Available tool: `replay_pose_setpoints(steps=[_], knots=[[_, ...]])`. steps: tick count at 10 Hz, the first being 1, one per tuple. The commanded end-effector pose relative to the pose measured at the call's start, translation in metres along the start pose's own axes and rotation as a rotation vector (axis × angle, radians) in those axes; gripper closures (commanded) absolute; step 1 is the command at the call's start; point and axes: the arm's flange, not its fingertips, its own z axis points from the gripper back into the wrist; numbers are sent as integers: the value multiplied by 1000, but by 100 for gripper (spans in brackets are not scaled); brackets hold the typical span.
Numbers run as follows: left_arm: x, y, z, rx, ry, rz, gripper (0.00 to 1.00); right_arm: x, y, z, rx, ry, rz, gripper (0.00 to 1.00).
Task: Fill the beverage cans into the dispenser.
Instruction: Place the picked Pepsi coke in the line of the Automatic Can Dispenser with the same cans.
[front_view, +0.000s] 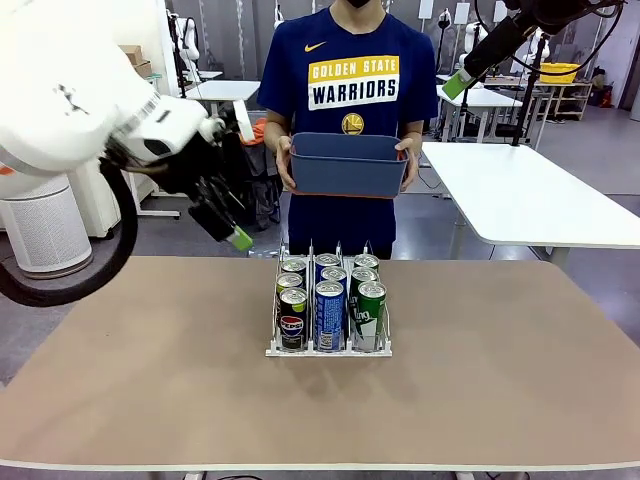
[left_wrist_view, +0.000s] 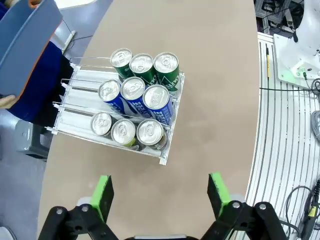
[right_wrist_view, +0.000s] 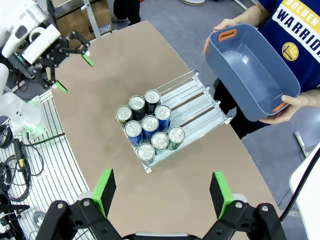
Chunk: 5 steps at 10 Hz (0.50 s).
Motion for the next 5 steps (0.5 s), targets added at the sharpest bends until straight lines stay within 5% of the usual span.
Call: replay_pose_setpoints(steps=[1, 5], knots=[[1, 5, 34, 46, 31, -5, 0, -1, 0, 0, 11, 6, -4, 0], [15, 24, 113, 111, -86, 148, 0, -1, 0, 0, 11, 6, -4, 0]])
